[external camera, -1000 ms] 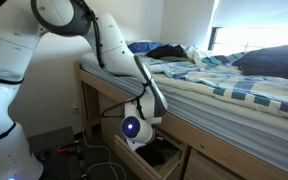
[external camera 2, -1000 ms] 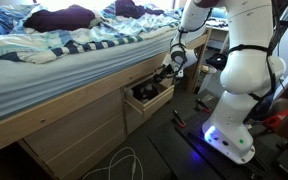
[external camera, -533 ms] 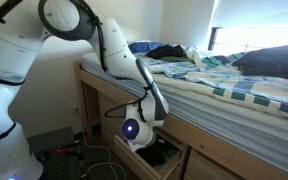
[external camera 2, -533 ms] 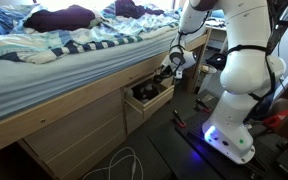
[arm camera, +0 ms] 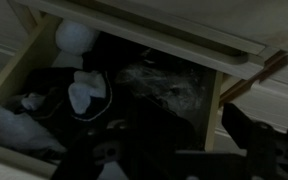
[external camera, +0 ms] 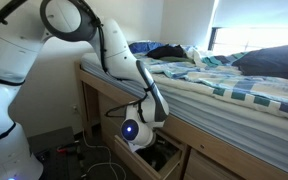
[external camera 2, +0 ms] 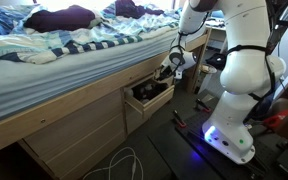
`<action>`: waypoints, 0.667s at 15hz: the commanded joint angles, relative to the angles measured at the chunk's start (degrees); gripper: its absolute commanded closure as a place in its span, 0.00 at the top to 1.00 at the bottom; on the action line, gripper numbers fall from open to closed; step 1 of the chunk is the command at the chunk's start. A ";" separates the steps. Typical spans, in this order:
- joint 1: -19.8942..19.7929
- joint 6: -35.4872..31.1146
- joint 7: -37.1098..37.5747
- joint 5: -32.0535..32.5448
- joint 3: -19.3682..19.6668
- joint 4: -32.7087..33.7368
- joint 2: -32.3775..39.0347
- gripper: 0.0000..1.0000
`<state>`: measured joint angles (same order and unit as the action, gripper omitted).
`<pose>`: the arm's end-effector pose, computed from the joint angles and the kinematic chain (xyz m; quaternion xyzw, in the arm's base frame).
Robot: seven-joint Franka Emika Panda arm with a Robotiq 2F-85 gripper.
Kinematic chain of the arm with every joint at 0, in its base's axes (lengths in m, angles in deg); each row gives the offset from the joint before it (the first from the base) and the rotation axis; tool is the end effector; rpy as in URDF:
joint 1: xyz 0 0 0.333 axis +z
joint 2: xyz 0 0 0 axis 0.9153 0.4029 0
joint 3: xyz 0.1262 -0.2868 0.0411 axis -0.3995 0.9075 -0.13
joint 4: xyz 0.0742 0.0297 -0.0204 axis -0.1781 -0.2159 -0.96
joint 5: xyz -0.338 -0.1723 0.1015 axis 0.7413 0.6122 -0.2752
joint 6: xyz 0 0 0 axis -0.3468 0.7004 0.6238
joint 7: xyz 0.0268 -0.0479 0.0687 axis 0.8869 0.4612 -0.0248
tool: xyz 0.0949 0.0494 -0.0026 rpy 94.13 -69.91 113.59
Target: Put the socks one at a time in the open drawer
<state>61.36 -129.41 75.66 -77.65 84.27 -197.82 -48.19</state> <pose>0.4805 -0.1402 0.0901 -0.2678 0.8886 0.0260 0.3715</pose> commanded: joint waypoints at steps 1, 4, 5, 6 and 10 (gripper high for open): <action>-0.22 -0.78 -2.01 -1.02 0.01 -1.89 -3.18 1.00; -0.48 -0.21 0.42 6.94 -0.58 -5.31 -6.79 1.00; -0.46 0.18 1.14 10.86 -0.71 -7.11 -8.56 1.00; -0.28 -0.10 2.17 14.24 -0.69 -8.63 -10.18 1.00; 0.53 0.35 7.96 28.55 -0.55 -15.03 -16.78 1.00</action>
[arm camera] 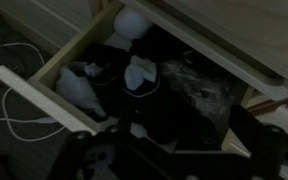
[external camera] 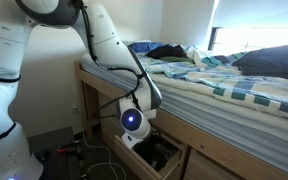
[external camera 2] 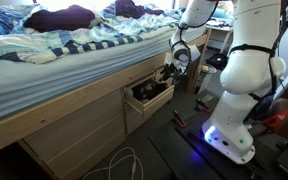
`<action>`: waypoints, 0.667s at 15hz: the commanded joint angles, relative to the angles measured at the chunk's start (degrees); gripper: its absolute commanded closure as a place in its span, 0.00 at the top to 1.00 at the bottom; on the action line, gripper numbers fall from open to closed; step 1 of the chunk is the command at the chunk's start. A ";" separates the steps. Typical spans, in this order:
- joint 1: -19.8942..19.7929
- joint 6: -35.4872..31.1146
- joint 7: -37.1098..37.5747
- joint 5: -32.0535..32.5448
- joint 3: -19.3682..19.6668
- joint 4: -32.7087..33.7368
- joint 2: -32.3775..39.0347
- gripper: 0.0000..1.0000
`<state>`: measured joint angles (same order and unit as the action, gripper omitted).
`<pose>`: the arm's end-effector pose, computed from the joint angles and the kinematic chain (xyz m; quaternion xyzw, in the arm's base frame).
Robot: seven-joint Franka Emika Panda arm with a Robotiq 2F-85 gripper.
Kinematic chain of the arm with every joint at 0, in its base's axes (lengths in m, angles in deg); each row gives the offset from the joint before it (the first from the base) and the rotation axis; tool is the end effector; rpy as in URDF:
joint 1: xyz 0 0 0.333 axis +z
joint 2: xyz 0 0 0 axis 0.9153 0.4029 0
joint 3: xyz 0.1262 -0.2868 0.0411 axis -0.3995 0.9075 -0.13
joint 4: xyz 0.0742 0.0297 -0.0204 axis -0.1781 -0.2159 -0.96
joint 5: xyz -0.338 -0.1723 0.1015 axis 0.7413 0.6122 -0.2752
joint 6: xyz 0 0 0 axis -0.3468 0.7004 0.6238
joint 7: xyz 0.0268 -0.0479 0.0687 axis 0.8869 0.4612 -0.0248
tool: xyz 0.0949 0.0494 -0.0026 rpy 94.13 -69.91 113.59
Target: Put the socks one at a time in the open drawer
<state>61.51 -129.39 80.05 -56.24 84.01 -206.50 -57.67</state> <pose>0.4547 -0.1315 0.1322 -0.4017 0.8527 0.0591 0.3286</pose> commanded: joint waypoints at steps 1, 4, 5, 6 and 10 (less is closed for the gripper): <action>0.62 0.21 5.23 9.97 -0.26 -7.53 -8.70 1.00; 1.27 0.84 9.34 17.47 -0.49 -9.89 -12.23 1.00; 1.61 0.97 11.14 20.01 -0.64 -10.30 -12.92 1.00; 1.77 1.43 12.99 22.54 -0.76 -10.74 -13.71 1.00; 3.21 2.99 22.90 33.16 -1.19 -11.53 -15.28 0.90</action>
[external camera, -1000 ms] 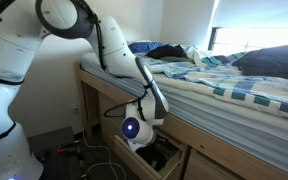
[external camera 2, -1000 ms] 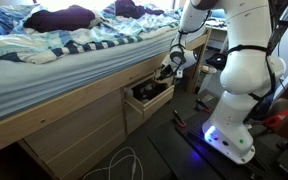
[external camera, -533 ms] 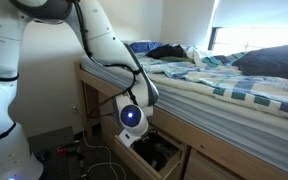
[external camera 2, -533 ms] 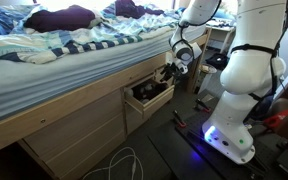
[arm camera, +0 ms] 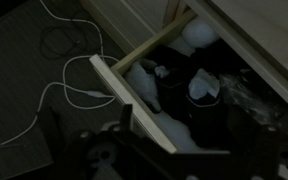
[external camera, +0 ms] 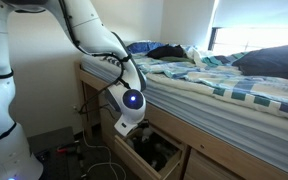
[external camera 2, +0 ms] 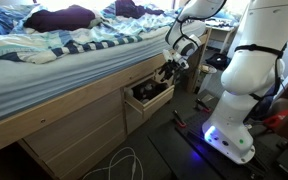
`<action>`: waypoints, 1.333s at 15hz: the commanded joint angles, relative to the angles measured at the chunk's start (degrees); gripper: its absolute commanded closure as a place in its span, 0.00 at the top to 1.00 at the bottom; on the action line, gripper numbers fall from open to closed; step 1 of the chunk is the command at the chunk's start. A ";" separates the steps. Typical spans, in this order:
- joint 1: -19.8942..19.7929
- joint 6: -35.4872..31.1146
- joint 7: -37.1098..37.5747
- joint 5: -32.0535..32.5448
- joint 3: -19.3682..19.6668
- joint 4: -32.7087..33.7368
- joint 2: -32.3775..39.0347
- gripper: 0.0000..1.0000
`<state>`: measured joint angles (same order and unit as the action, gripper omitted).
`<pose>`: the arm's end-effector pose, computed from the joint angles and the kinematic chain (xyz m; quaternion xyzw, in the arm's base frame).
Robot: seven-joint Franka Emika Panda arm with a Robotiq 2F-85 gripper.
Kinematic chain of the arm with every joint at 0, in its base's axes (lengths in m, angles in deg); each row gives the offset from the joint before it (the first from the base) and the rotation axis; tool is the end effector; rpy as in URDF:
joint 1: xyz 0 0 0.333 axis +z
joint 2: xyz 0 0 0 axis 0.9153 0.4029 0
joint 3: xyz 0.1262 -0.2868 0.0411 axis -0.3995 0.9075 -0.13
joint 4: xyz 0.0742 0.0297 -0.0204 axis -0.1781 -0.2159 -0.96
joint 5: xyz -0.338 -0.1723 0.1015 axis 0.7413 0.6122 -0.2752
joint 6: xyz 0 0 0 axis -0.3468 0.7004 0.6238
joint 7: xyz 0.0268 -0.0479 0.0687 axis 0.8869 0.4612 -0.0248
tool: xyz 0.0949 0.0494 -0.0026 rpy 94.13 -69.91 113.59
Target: Put the socks one at a time in the open drawer
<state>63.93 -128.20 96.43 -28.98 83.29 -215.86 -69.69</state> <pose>0.4331 -0.0953 0.1835 -0.5078 0.8126 0.1186 0.2604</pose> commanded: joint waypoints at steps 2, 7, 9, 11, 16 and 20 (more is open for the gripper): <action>1.38 2.98 11.87 11.67 -0.54 -1.98 -3.57 0.69; 1.09 6.69 17.35 19.57 -1.26 0.31 -4.43 0.29; 1.07 7.37 17.13 20.11 -1.67 0.23 -5.29 0.15; 0.95 8.43 16.93 20.89 -1.71 -0.06 -6.70 0.01; 0.69 8.43 15.60 20.03 -1.98 0.61 -6.15 0.12; 0.60 8.81 15.59 20.10 -2.01 0.42 -6.90 0.30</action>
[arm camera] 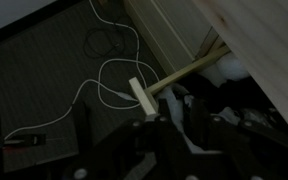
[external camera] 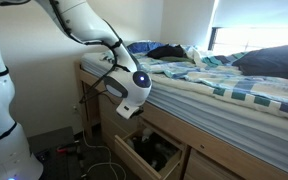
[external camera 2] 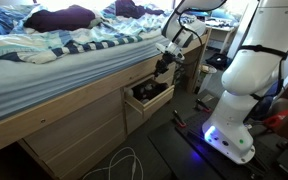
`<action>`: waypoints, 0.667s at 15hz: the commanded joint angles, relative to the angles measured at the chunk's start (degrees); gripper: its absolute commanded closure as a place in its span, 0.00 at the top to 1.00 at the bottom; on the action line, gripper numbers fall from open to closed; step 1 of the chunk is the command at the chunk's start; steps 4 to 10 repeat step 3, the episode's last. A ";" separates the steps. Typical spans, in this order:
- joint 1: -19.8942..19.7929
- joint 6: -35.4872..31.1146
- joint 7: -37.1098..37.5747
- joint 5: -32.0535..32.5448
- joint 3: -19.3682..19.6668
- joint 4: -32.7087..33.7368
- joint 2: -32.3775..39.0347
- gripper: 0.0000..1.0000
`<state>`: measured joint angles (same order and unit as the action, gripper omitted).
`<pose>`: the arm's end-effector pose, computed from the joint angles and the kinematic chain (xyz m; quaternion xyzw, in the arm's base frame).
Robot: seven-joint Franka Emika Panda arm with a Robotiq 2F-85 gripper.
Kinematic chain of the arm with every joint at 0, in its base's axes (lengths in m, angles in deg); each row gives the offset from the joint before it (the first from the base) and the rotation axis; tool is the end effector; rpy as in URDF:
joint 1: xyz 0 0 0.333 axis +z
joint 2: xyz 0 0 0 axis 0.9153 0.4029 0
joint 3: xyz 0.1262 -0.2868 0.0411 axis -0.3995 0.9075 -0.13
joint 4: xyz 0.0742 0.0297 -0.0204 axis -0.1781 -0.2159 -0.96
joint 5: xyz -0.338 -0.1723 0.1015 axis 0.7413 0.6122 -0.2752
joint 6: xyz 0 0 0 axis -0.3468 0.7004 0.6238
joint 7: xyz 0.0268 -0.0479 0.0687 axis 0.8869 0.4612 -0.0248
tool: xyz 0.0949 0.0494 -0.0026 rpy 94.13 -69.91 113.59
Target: Put the socks one at a time in the open drawer
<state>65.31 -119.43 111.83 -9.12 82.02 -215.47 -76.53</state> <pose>0.4514 -0.0550 0.2342 -0.5729 0.7690 0.1778 0.2211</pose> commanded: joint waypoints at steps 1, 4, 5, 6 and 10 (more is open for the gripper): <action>-0.77 0.04 0.19 0.24 -0.73 -0.04 -0.06 0.30; -0.77 0.04 0.19 0.24 -0.73 -0.11 -0.06 0.30; -0.77 0.04 0.19 0.24 -0.73 -0.11 -0.06 0.30; -0.77 0.04 0.19 0.24 -0.73 -0.11 -0.06 0.30; -0.77 0.04 0.19 0.24 -0.73 -0.11 -0.06 0.30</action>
